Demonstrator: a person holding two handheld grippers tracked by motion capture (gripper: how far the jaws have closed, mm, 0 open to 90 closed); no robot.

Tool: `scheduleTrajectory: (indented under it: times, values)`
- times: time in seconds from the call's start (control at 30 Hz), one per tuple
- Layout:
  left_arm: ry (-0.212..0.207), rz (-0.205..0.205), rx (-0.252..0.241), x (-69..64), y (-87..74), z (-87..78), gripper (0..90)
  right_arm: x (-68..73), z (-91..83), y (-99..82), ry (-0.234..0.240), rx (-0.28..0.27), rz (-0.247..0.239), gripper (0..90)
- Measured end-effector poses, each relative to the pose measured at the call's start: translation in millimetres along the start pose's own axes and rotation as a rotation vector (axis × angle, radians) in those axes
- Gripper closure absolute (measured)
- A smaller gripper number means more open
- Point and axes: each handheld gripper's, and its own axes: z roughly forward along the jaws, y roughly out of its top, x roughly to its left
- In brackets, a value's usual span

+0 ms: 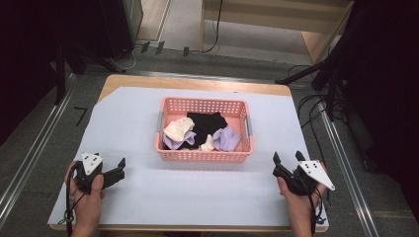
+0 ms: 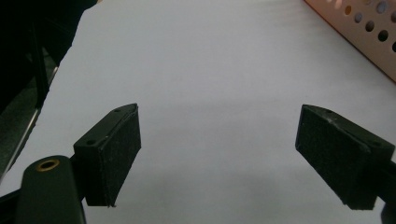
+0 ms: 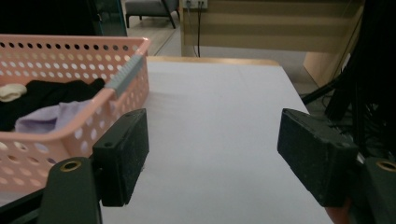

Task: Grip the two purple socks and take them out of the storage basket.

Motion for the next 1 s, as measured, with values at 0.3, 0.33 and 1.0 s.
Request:
scheduleTrajectory:
  times: [0.3,0.33,1.0]
  values:
    - [-0.004,-0.001,0.0,0.1,0.0,-0.3,15.1,28.9,5.8,23.0,0.177,-0.124,0.032,44.1]
    - [-0.004,-0.001,0.0,0.1,0.0,-0.2,15.1,38.2,10.6,27.2,0.192,-0.12,0.039,45.2]
    - [-0.006,0.012,0.004,-1.0,0.2,0.2,15.1,121.1,63.0,40.8,0.319,0.105,0.008,52.5]
